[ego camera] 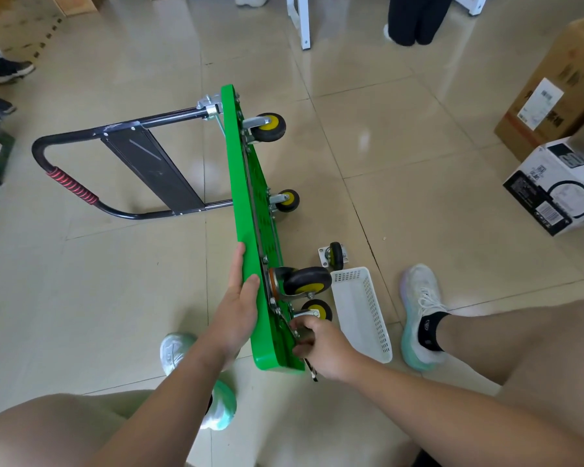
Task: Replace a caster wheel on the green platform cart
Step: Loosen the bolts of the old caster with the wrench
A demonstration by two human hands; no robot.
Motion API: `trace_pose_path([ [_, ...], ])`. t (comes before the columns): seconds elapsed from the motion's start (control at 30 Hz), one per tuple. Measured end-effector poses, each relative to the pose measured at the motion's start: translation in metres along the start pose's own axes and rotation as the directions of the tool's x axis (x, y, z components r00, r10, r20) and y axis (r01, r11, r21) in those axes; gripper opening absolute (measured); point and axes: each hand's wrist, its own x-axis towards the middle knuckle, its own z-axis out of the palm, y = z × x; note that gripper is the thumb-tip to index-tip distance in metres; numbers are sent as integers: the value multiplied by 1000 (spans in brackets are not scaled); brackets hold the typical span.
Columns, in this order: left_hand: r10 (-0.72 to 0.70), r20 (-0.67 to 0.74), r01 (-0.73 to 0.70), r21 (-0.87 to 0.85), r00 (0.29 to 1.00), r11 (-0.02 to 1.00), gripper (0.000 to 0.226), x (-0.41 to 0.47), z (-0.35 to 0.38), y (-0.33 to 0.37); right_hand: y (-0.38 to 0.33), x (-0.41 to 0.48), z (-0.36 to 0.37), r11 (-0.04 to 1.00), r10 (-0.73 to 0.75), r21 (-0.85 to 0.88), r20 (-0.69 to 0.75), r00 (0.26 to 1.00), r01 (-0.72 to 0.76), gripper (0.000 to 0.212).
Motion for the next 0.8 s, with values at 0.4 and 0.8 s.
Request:
trace_pose_path([
  [0.4,4,5,-4,26,1000,1000,56,-1,1,2,0,28,-12,982,-97,-171,-71,993,83,37],
  [0.8,27,0,-27,7,1000,1000,57,-3,1,4,-12,-30,-8,998,38,38,72,997,-41,39],
])
